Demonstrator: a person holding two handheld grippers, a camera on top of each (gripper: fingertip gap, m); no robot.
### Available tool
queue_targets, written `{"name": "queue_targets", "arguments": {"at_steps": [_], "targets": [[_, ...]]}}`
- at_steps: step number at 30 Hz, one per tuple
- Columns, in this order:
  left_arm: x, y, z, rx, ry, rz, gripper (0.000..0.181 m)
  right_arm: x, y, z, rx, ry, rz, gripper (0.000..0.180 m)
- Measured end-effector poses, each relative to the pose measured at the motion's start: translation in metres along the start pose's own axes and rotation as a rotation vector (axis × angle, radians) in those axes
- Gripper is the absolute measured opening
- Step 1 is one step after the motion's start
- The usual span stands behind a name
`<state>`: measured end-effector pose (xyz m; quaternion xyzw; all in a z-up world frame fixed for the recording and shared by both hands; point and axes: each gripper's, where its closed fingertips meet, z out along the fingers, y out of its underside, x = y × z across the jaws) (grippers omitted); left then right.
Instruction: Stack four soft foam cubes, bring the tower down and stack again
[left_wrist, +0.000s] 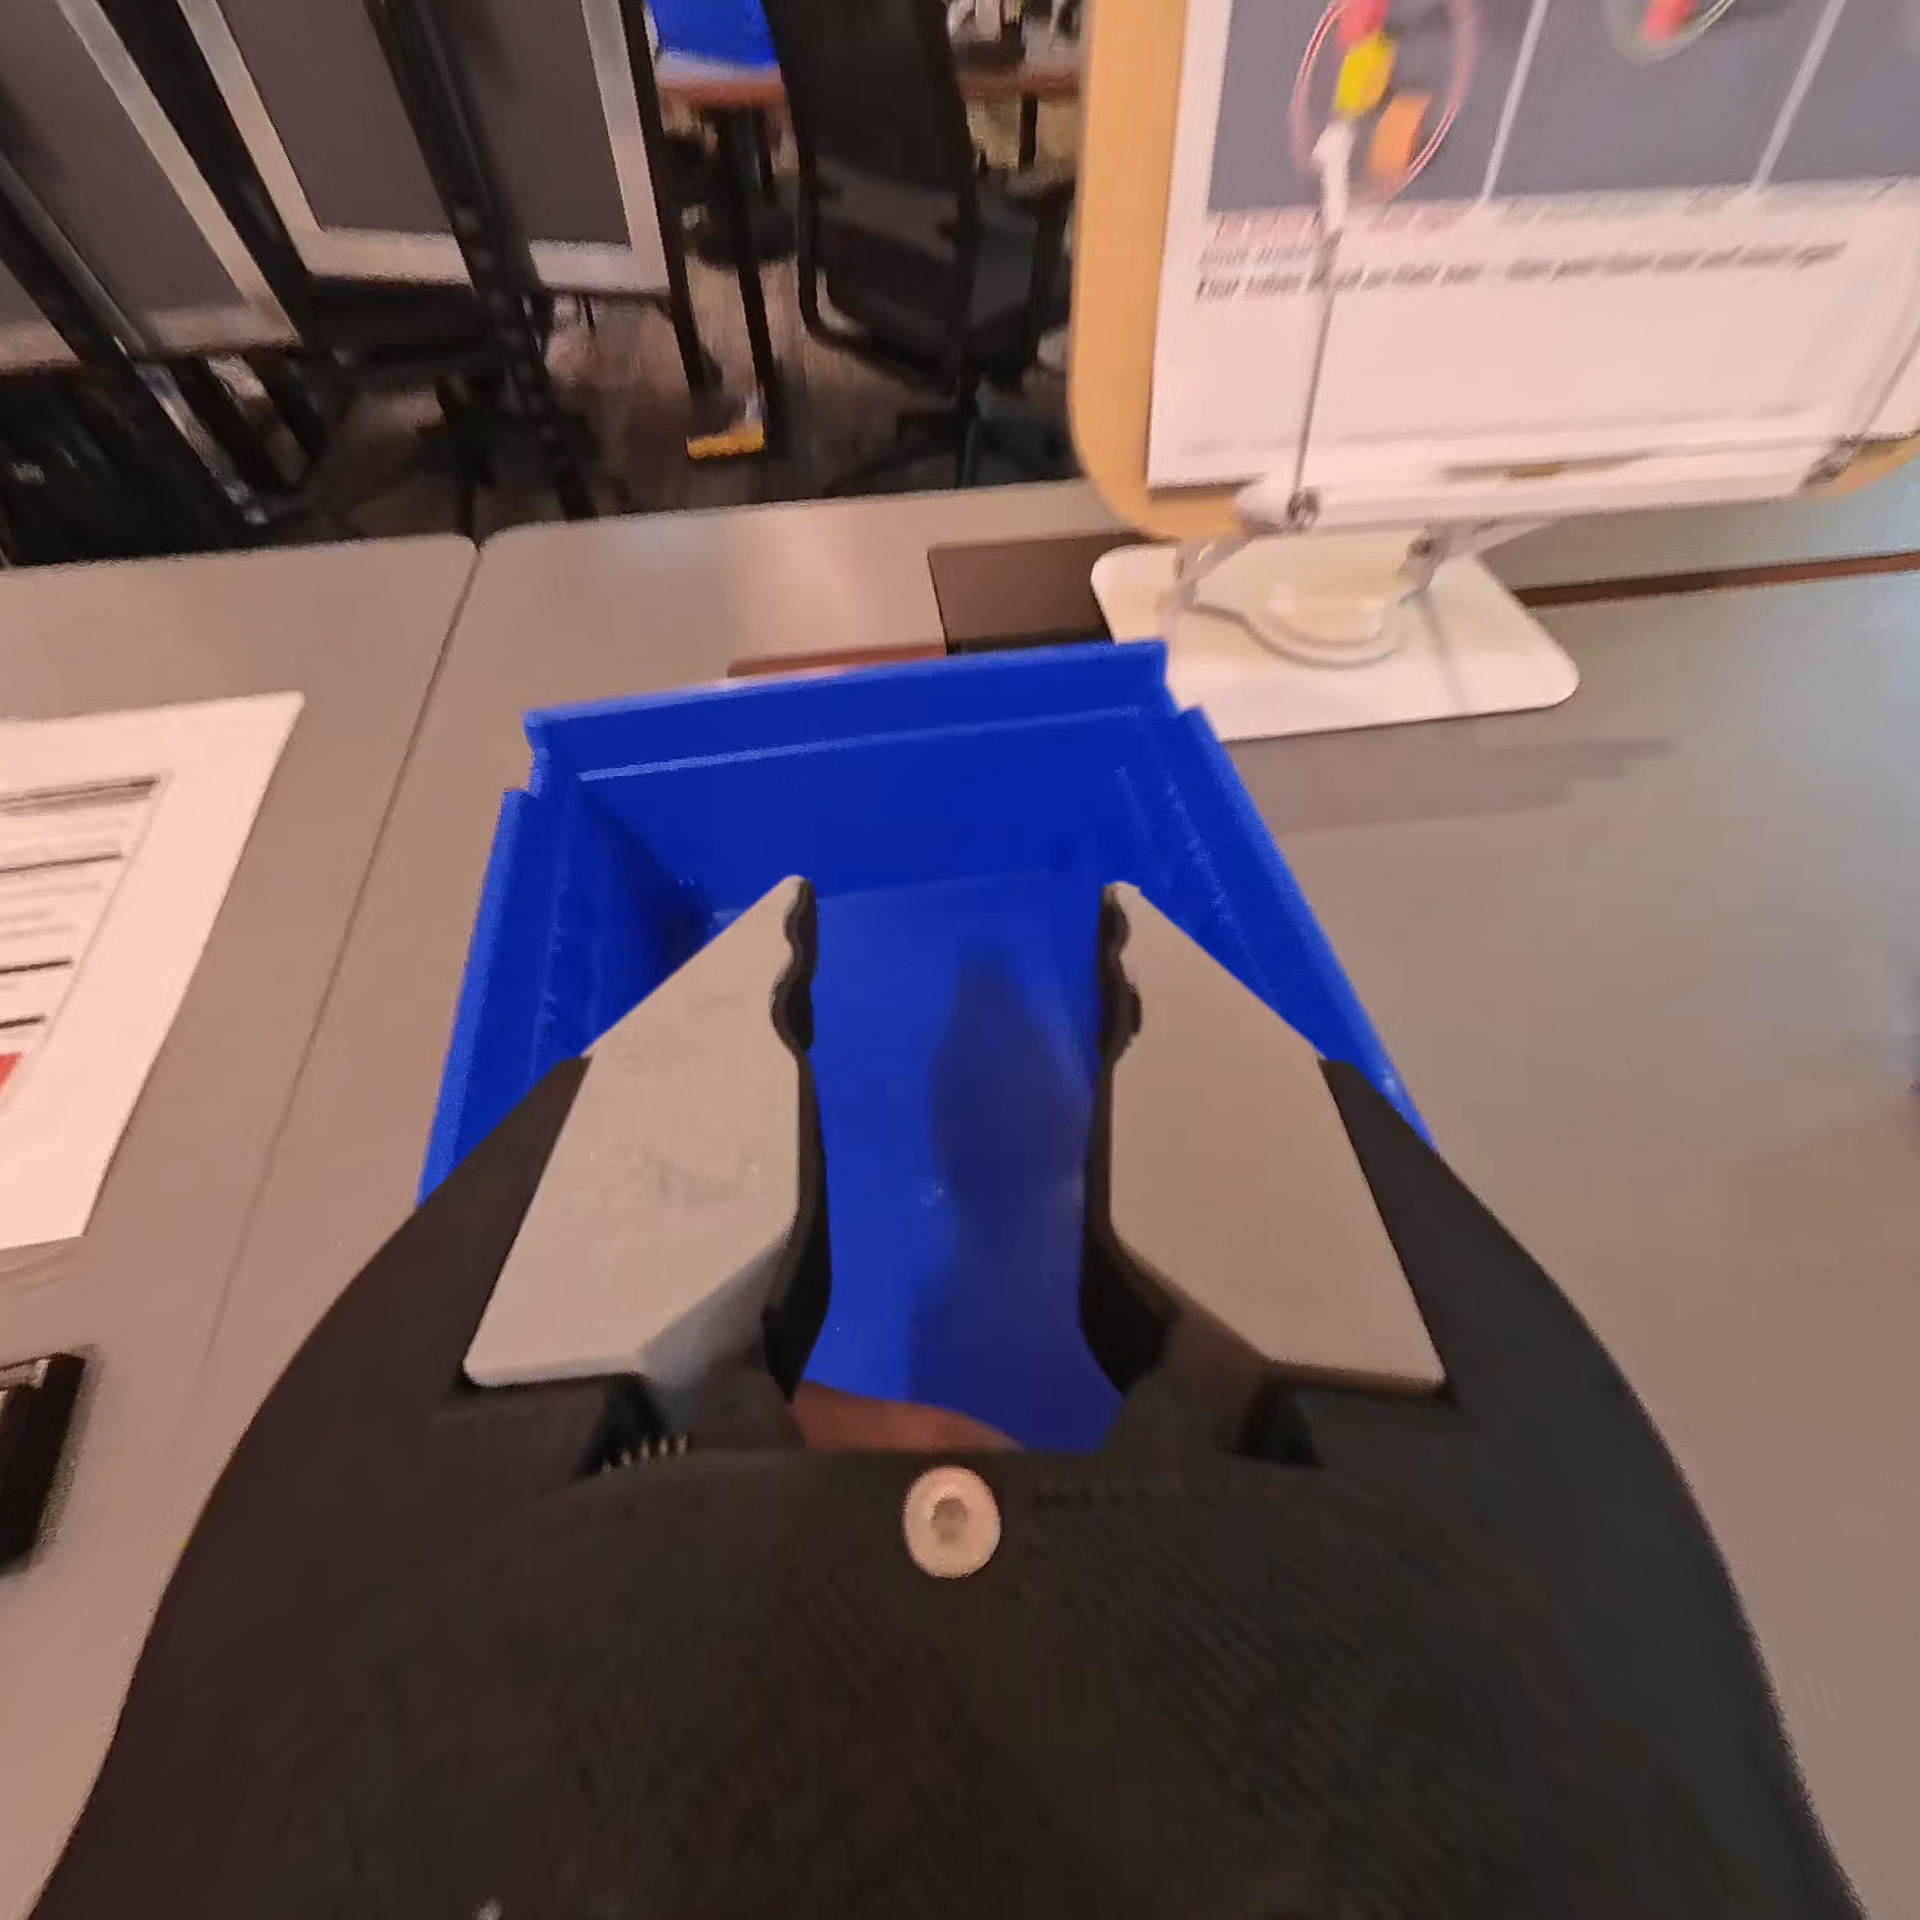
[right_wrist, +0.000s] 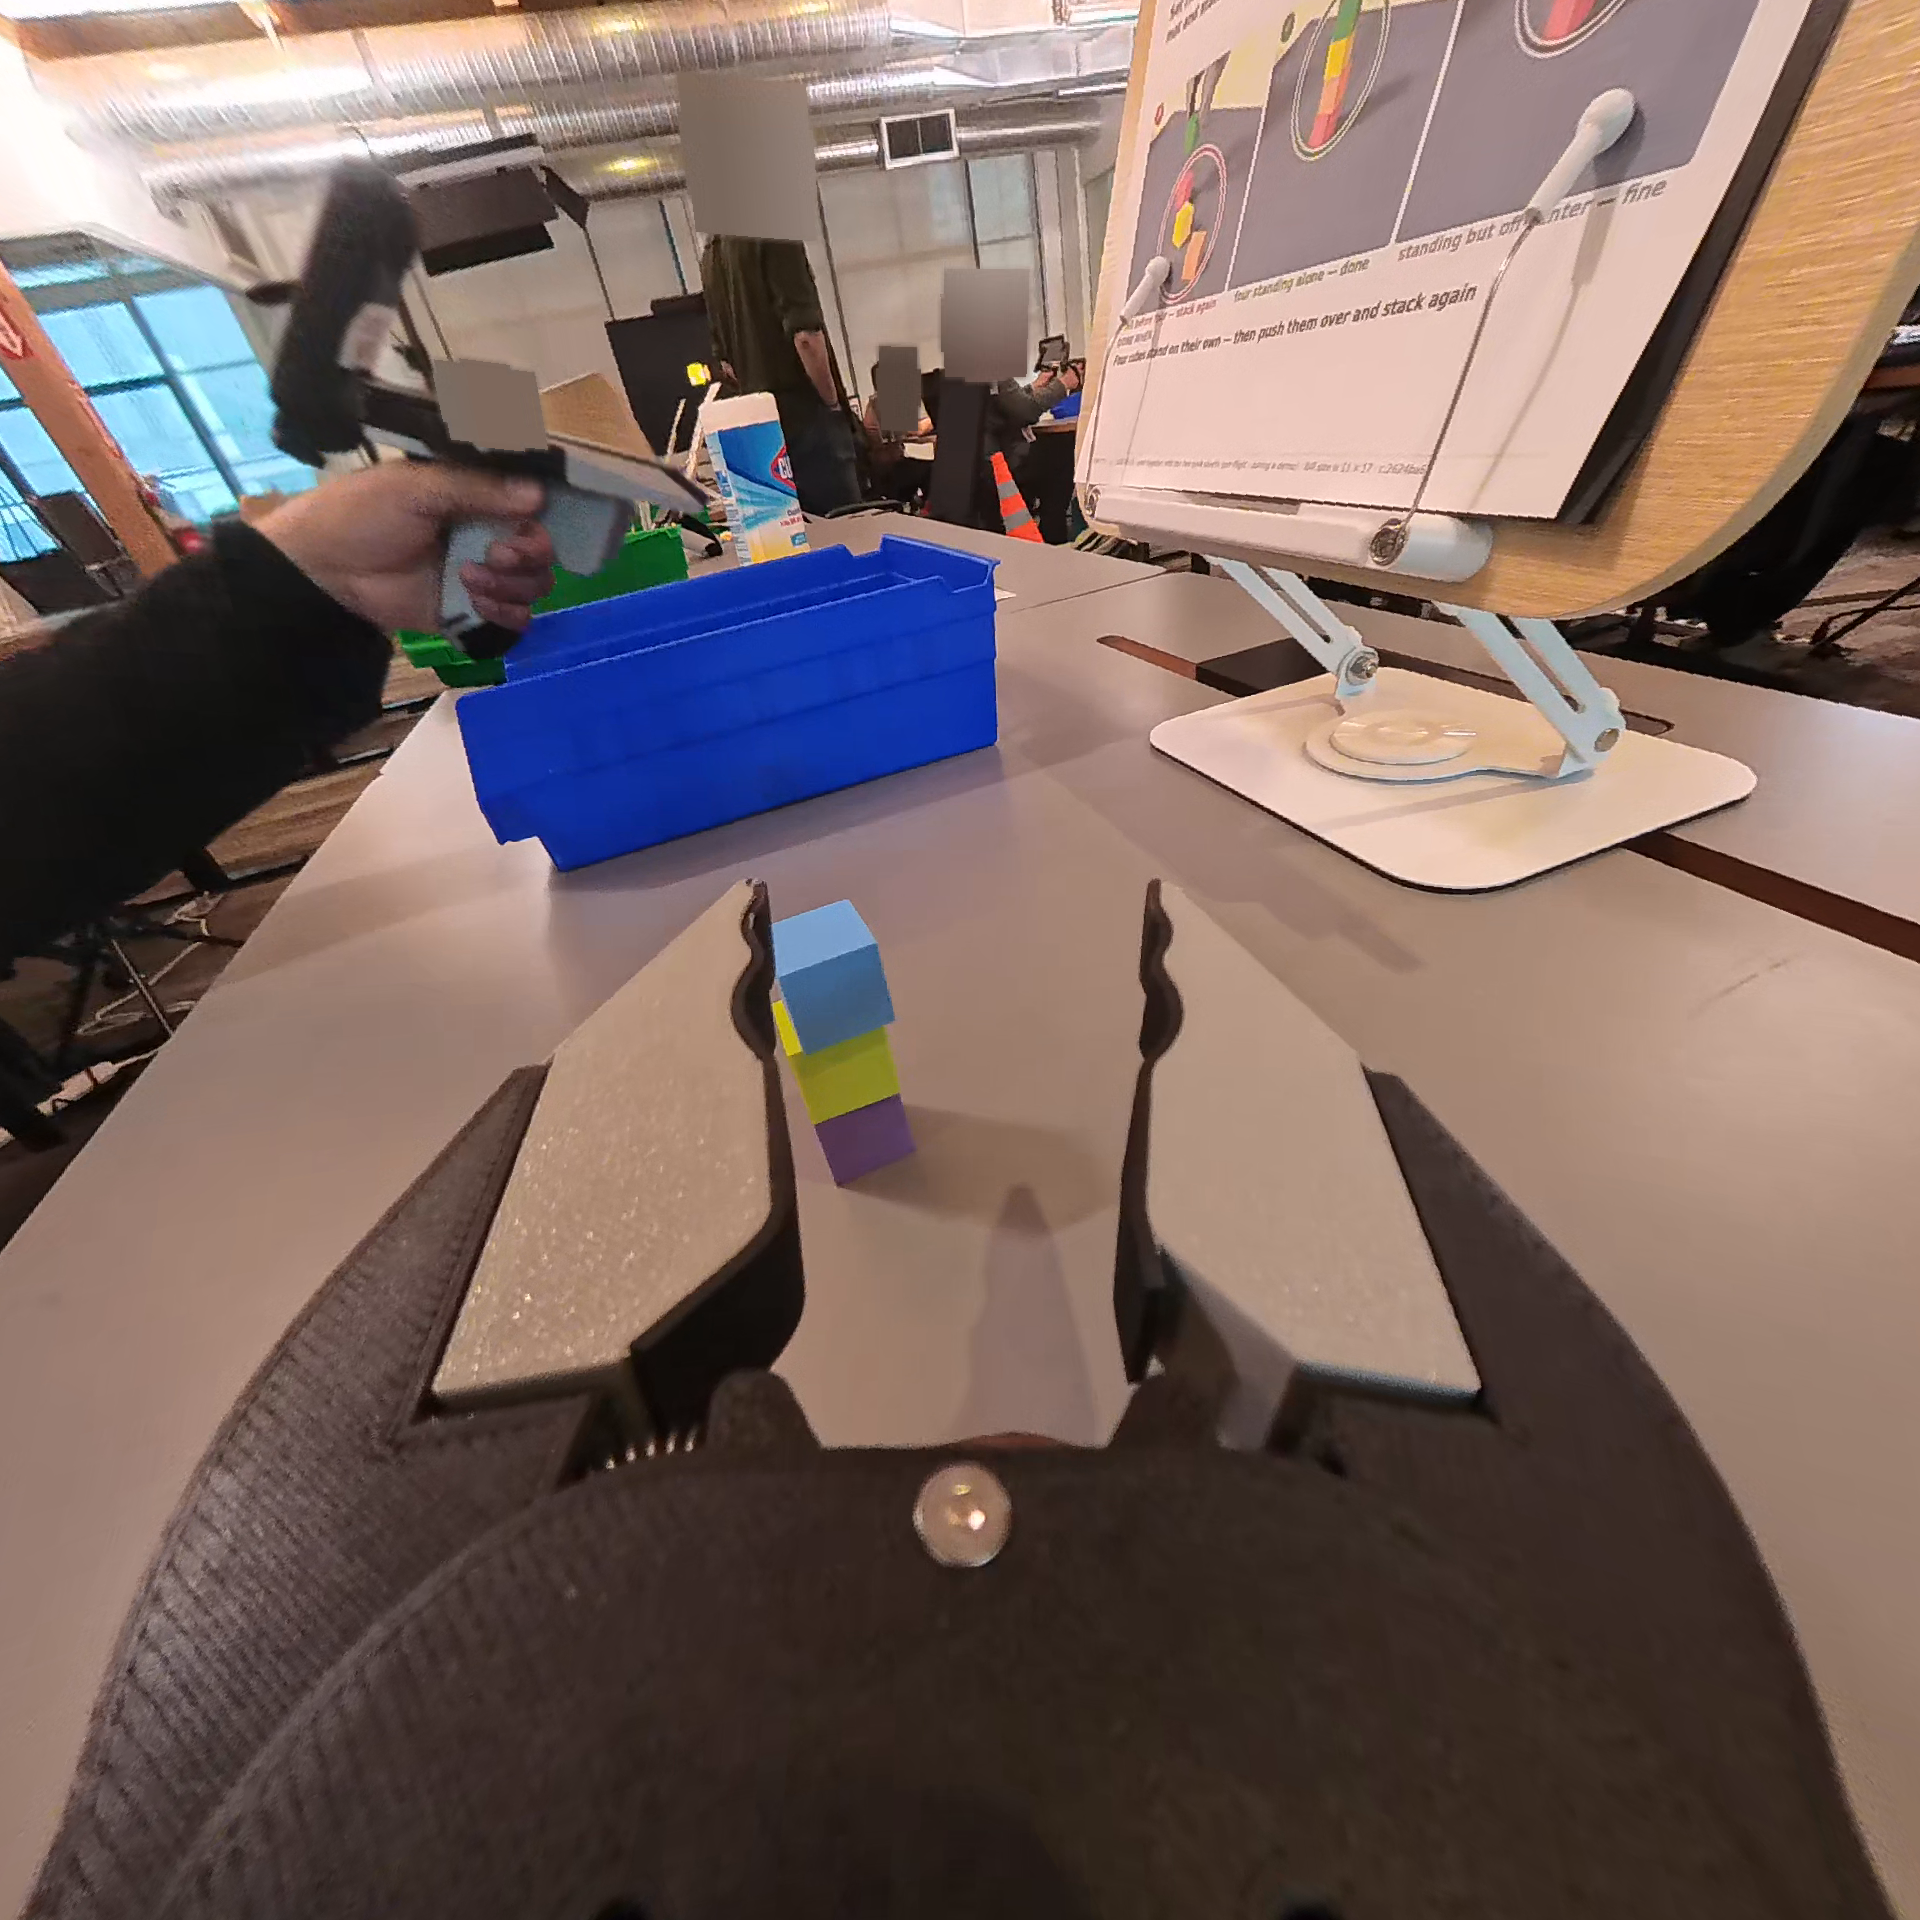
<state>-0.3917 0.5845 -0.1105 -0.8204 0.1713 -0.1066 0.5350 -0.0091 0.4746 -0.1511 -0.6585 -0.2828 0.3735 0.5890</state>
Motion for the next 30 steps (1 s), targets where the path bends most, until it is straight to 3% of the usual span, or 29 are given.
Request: {"name": "queue_targets", "arguments": {"at_steps": [7, 14, 21, 30], "targets": [[-0.008, 0.051, 0.054, -0.204, -0.043, 0.022, 0.065, -0.004, 0.002, 0.002, -0.015, -0.007, -0.016, 0.069], [-0.041, 0.067, 0.070, -0.282, -0.146, -0.068, 0.068, -0.003, 0.002, 0.003, -0.017, -0.015, -0.015, 0.069], [-0.031, 0.081, 0.088, -0.342, -0.096, -0.066, 0.067, -0.005, 0.003, 0.005, -0.023, -0.029, -0.009, 0.069], [0.011, 0.071, 0.098, -0.304, 0.114, -0.106, 0.063, -0.006, 0.001, 0.002, 0.003, -0.030, 0.018, 0.069]]}}
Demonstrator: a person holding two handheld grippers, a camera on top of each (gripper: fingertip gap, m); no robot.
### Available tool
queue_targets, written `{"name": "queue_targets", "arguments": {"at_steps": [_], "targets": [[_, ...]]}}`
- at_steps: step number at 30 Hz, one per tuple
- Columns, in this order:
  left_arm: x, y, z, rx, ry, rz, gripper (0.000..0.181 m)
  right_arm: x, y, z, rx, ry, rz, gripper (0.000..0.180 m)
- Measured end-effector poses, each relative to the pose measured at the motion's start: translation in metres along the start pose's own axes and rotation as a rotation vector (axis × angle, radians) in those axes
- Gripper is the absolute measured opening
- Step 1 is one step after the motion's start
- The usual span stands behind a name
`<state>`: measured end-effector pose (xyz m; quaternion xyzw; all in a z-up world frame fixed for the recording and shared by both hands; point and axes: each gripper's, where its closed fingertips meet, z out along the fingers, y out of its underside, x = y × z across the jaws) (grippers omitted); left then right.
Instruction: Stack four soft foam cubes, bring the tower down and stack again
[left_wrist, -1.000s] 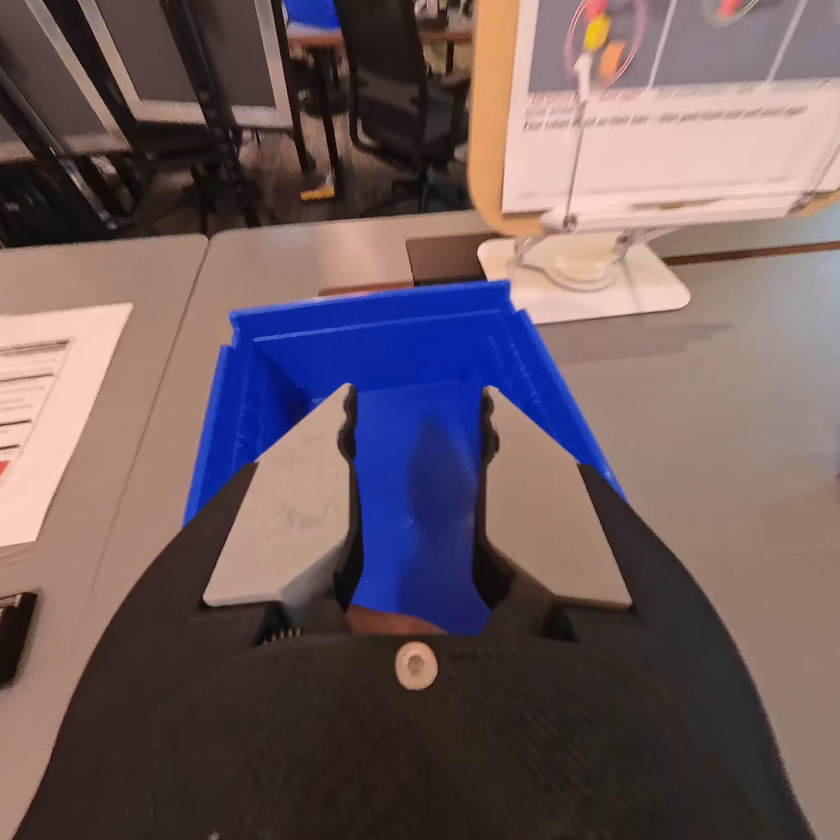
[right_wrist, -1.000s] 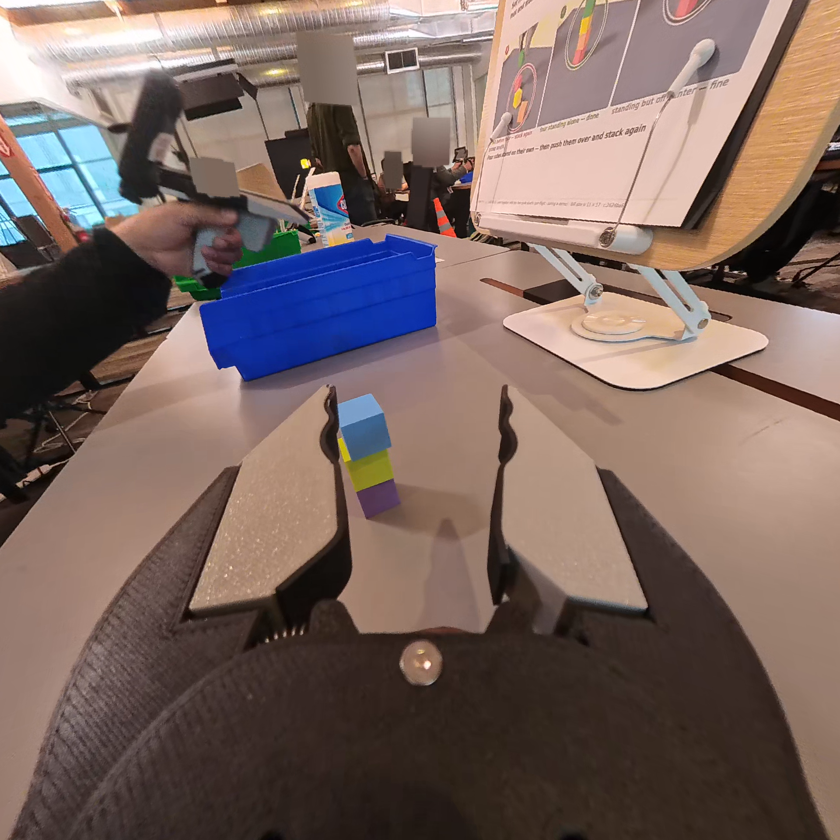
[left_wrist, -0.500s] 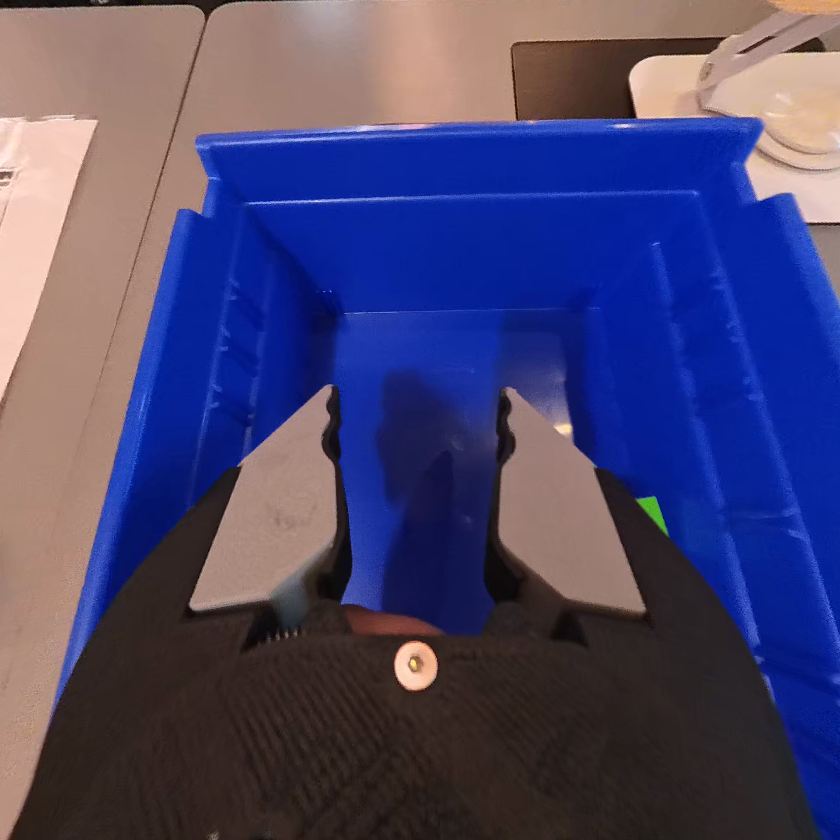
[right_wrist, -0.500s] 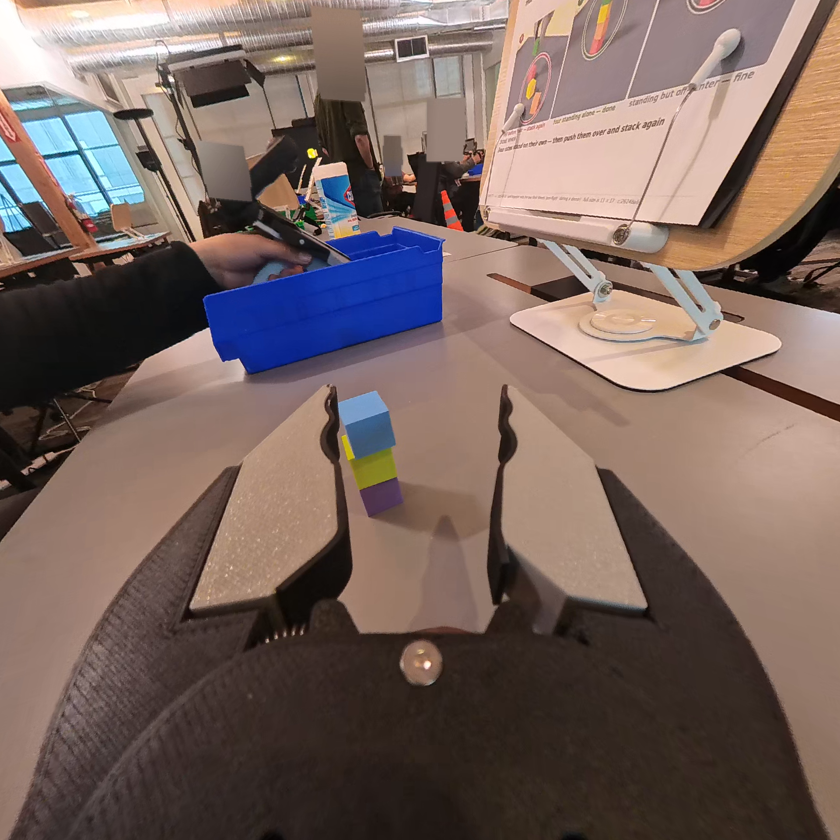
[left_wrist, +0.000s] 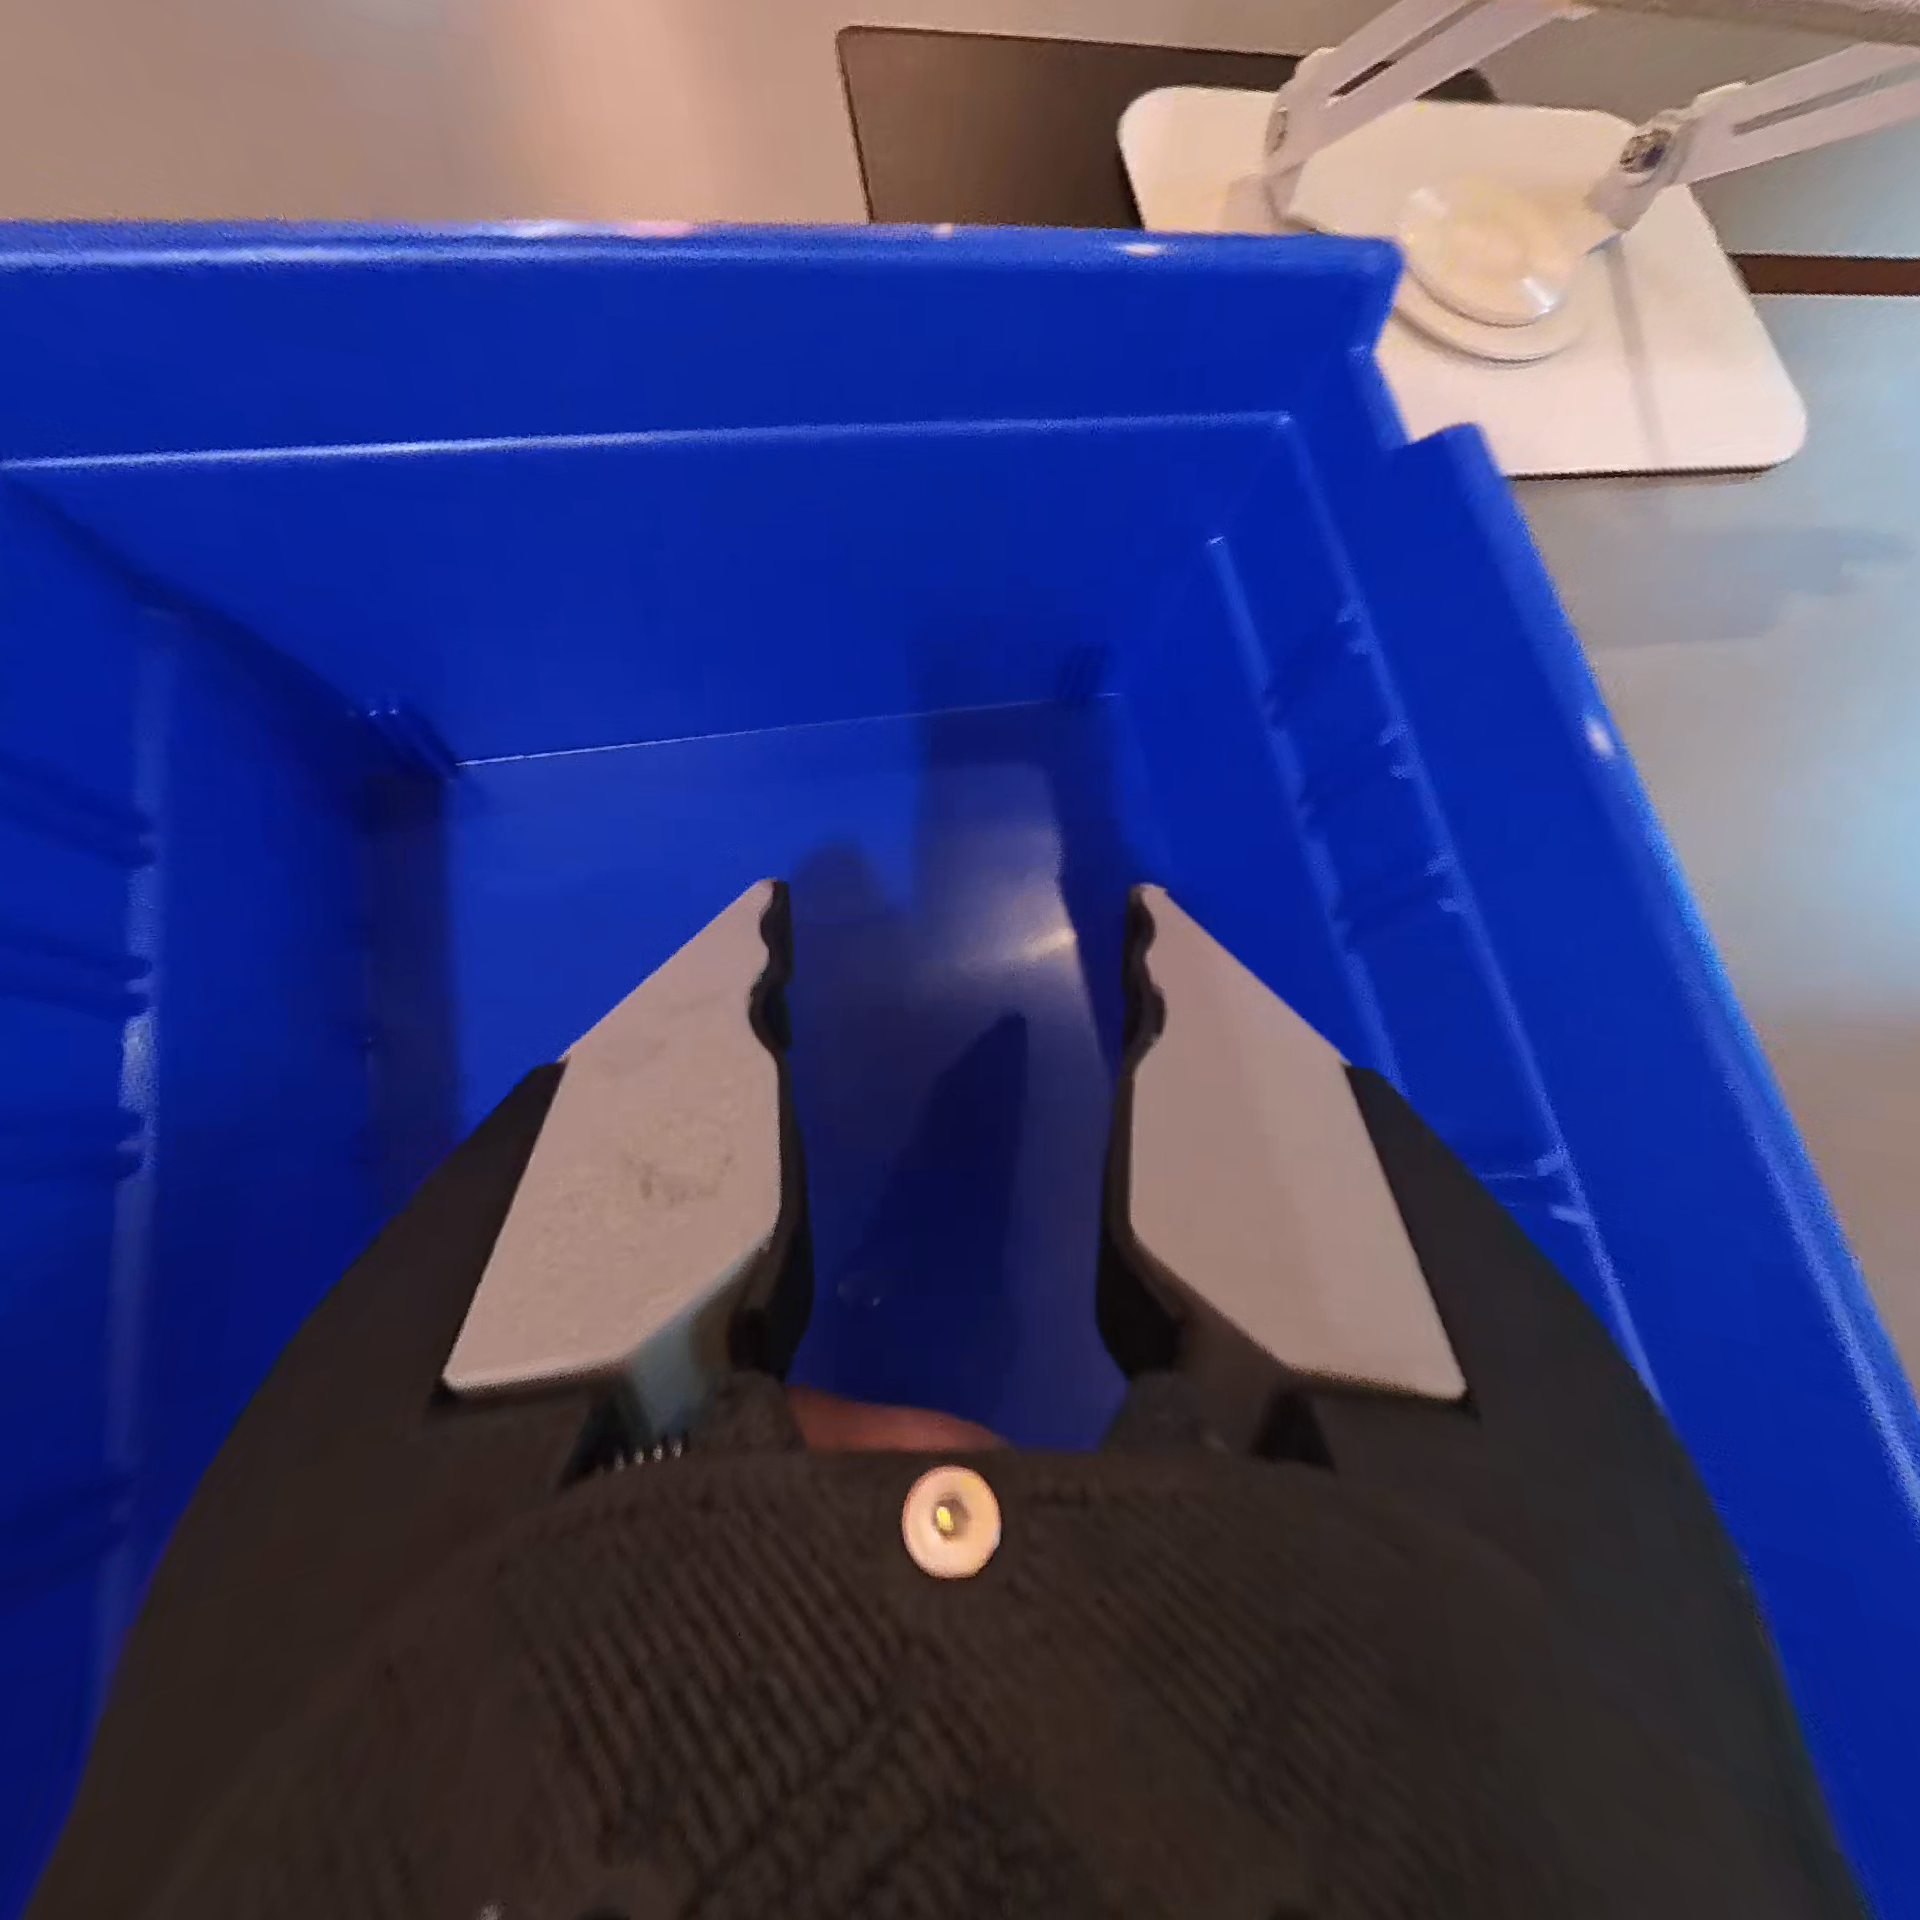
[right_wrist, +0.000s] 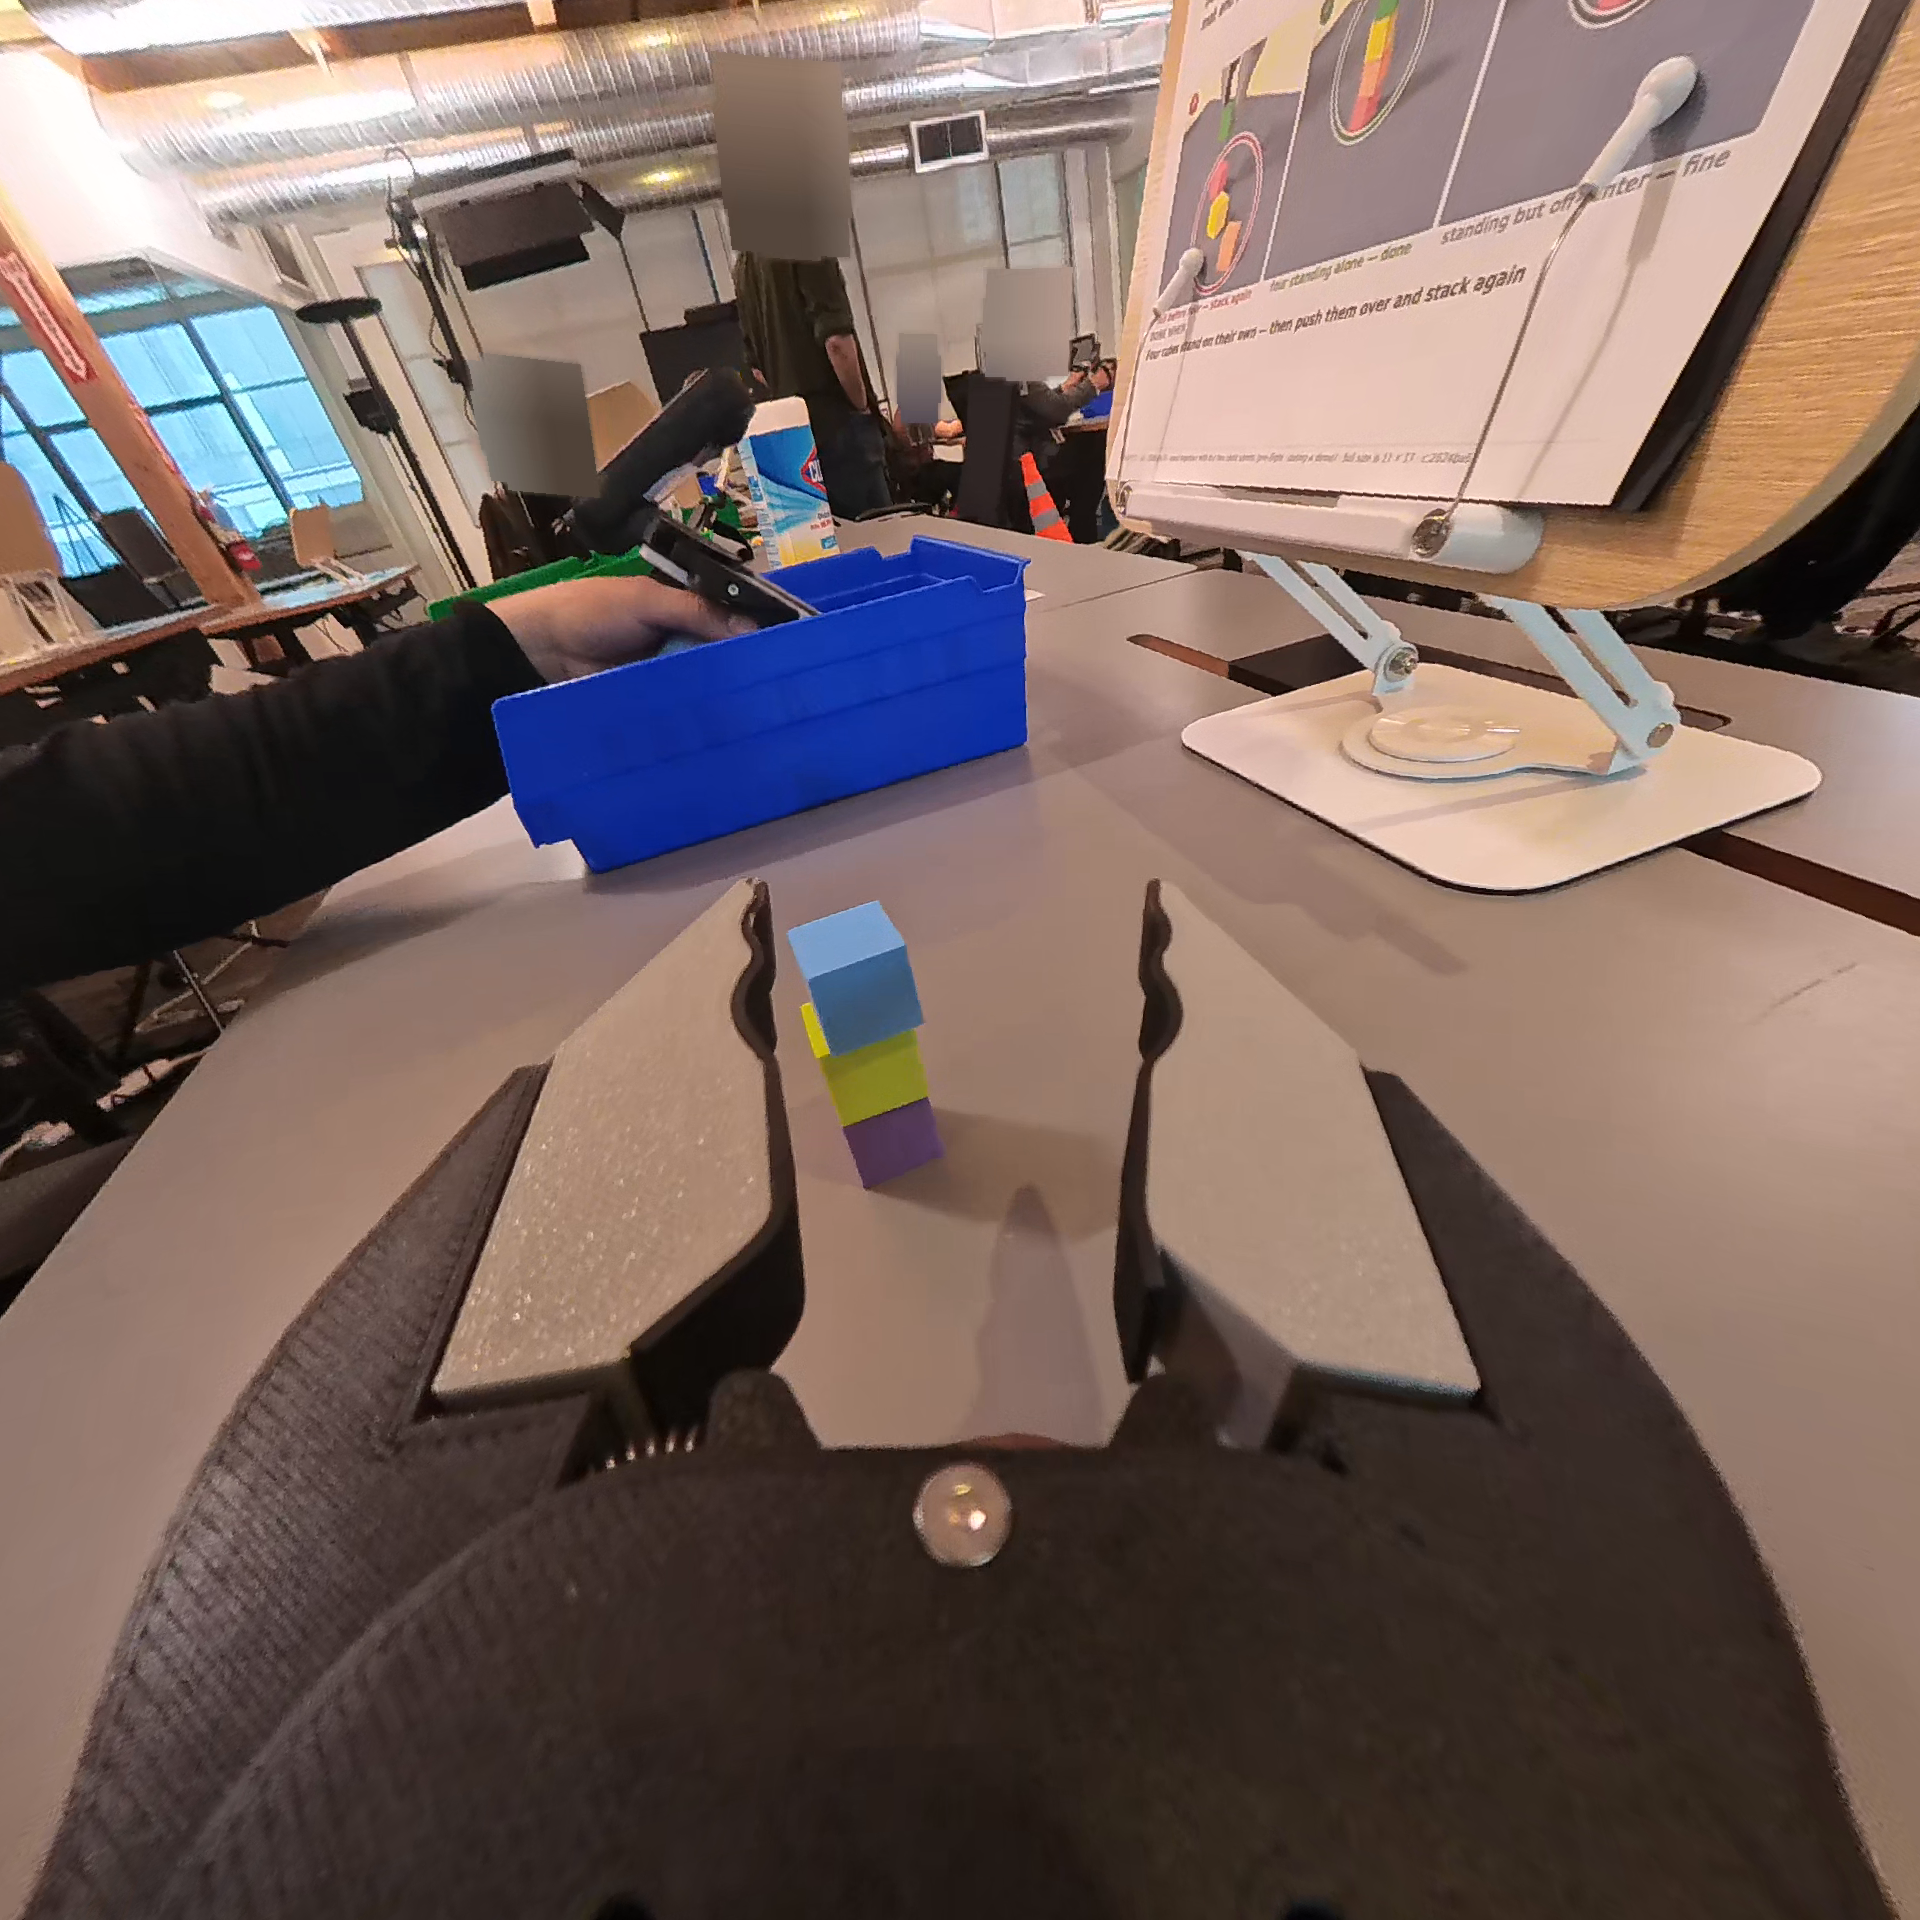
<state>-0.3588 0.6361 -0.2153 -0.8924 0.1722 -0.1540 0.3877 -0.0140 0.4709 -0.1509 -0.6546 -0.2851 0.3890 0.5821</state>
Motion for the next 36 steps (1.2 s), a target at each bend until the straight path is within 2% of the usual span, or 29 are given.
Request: {"name": "queue_targets", "arguments": {"at_steps": [6, 9, 12, 15, 21, 23, 25, 27, 28, 32, 36], "targets": [[0.026, -0.005, 0.010, -0.035, 0.088, 0.029, 0.065, -0.003, -0.004, -0.001, 0.027, -0.028, 0.006, 0.070], [0.031, -0.003, 0.017, -0.055, 0.069, 0.057, 0.054, -0.005, -0.002, 0.001, 0.017, -0.027, 0.003, 0.070], [0.029, 0.007, 0.018, -0.106, 0.045, 0.116, 0.055, -0.002, -0.003, 0.000, 0.024, -0.009, 0.007, 0.070], [0.023, 0.016, 0.010, -0.152, 0.046, 0.156, 0.070, -0.001, -0.004, -0.002, 0.036, -0.007, 0.021, 0.070], [0.029, 0.036, -0.018, -0.253, 0.174, 0.201, 0.070, 0.000, -0.003, -0.001, 0.024, -0.015, 0.033, 0.071], [0.034, 0.045, -0.029, -0.301, 0.242, 0.282, 0.070, -0.001, -0.003, -0.001, 0.028, -0.017, 0.029, 0.070], [0.044, 0.053, -0.043, -0.331, 0.352, 0.390, 0.059, -0.004, -0.004, -0.002, 0.031, -0.026, 0.027, 0.070], [0.064, 0.071, -0.062, -0.379, 0.518, 0.540, 0.065, -0.005, -0.004, -0.002, 0.029, -0.030, 0.024, 0.070], [0.064, 0.079, -0.064, -0.399, 0.522, 0.644, 0.067, -0.006, -0.003, -0.002, 0.028, -0.030, 0.022, 0.070], [0.033, 0.086, -0.045, -0.436, 0.295, 0.997, 0.073, -0.006, -0.003, -0.002, 0.023, -0.033, 0.023, 0.070], [0.039, 0.074, -0.034, -0.351, 0.279, 1.090, 0.065, -0.007, -0.003, -0.002, 0.026, -0.036, 0.025, 0.070]]}}
